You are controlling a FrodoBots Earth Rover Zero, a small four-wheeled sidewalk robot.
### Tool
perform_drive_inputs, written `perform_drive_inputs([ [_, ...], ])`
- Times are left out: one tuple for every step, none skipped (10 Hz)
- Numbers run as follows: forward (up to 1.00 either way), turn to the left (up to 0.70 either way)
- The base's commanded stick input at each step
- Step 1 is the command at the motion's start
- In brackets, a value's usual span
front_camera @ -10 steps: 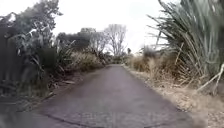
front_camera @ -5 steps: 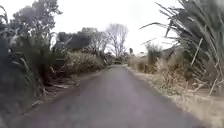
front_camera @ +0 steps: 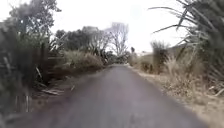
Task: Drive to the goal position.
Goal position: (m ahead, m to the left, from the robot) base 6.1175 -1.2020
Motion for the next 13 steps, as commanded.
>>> perform_drive_inputs([
  [1.0, -0.4],
  [1.0, -0.4],
  [1.0, -0.4],
  [1.0, -0.08],
  [1.0, -0.04],
  [1.0, -0.01],
  [1.0, 0.0],
  [1.0, 0.0],
  [1.0, 0.0],
  [1.0, 0.0],
  [1.0, 0.0],
  [1.0, 0.0],
  [1.0, 0.0],
])
